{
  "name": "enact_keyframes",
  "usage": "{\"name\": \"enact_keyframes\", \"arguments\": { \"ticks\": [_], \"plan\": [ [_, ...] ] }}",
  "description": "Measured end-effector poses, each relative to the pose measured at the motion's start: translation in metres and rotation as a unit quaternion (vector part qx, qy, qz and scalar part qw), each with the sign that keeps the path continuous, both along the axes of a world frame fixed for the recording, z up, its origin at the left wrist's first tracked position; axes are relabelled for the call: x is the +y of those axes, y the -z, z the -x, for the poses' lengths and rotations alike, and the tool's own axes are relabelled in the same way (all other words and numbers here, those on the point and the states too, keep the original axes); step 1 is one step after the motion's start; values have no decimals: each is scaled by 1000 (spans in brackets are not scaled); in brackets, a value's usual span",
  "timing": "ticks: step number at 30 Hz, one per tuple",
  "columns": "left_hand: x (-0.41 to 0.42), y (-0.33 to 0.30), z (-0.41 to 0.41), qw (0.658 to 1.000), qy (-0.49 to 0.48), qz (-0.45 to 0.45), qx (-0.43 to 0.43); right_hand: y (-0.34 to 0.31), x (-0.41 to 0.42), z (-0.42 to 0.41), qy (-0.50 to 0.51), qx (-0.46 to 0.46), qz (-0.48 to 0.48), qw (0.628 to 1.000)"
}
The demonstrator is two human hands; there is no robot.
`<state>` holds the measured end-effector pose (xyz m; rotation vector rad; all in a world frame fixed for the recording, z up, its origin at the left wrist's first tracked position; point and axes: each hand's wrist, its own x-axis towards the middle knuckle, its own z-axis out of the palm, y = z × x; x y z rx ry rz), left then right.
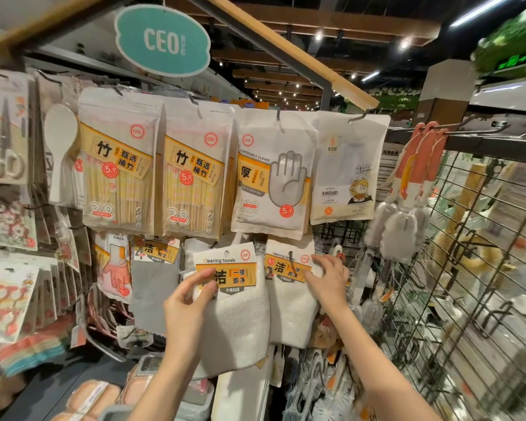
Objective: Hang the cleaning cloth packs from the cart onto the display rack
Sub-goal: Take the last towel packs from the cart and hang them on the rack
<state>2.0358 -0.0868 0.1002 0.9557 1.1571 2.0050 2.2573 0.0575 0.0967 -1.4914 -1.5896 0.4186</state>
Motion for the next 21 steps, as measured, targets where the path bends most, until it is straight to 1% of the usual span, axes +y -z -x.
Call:
{"name": "enact_keyframes", "arguments": {
  "ticks": [3, 5, 8, 10, 13, 15, 16, 19, 21],
  "plan": [
    [0, 0, -6, 1000, 9, 1, -6, -10, -14, 2, -32, 25, -22, 999],
    [0, 0, -9, 1000, 14, 6, -6, -19, -26, 8, -66, 58, -40, 995],
    [0, -2, -12, 1000, 18, 5, -2, -35, -45, 23, -139, 133, -45, 980],
    [-2, -4, -13, 1000, 21, 0, 6, -45, -55, 35, -197, 167, -28, 966],
    [-1, -5, -13, 1000, 31, -5, 4, -52, -64, 50, -270, 146, 8, 952],
    [0, -4, -12, 999, 35, -8, 7, -52, -66, 55, -274, 114, 1, 955],
    [1, -4, -12, 999, 38, -8, 11, -51, -66, 55, -270, 113, -2, 956],
    [7, -1, -15, 998, 63, 4, -1, -50, -64, 46, -263, 152, 7, 953],
    [14, 1, -20, 996, 86, 24, -9, -48, -60, 36, -243, 156, 13, 957]
  ]
}}
